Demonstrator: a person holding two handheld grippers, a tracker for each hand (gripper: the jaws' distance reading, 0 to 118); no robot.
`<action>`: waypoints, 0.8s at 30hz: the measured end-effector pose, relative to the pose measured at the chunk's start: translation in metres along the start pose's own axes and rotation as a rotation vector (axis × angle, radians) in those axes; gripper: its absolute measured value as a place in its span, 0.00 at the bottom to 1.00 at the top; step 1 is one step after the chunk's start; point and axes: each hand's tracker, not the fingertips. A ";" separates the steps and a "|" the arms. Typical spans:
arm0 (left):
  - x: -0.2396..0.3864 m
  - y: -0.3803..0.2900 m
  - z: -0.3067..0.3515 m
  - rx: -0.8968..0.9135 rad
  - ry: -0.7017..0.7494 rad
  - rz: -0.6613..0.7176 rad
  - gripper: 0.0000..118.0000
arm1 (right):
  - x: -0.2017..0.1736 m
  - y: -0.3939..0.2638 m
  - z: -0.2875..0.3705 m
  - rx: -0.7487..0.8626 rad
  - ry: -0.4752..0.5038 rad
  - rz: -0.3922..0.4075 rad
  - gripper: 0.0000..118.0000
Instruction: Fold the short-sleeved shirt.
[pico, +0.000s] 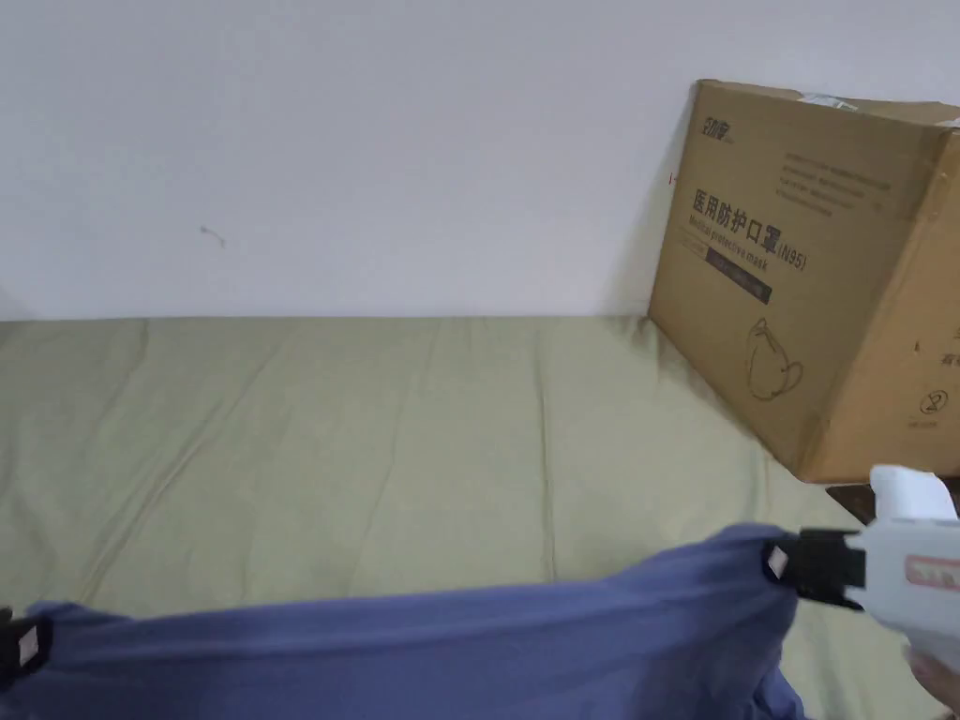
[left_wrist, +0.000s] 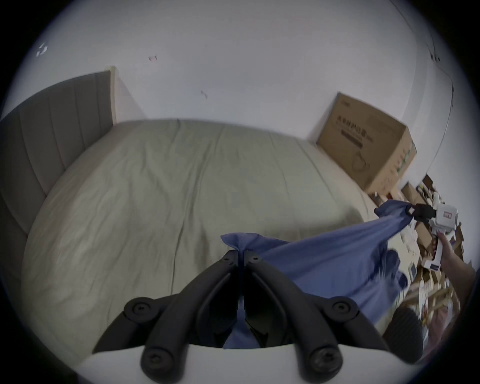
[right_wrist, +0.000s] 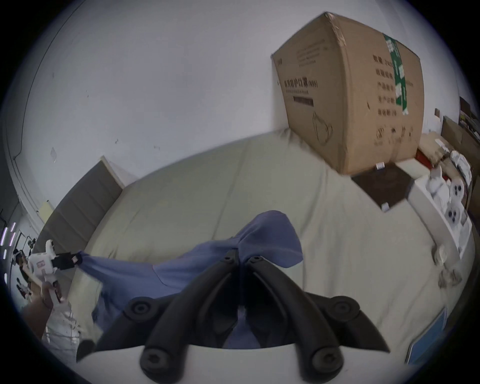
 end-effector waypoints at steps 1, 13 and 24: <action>-0.001 -0.015 0.006 -0.031 -0.008 -0.018 0.02 | 0.003 -0.022 0.013 -0.040 -0.005 0.002 0.02; -0.054 -0.111 0.021 -0.223 0.001 0.034 0.82 | 0.012 -0.144 0.053 -0.257 -0.055 0.019 0.84; 0.084 -0.059 0.133 0.539 -0.031 0.028 0.87 | -0.127 -0.095 0.120 0.504 0.105 0.115 0.98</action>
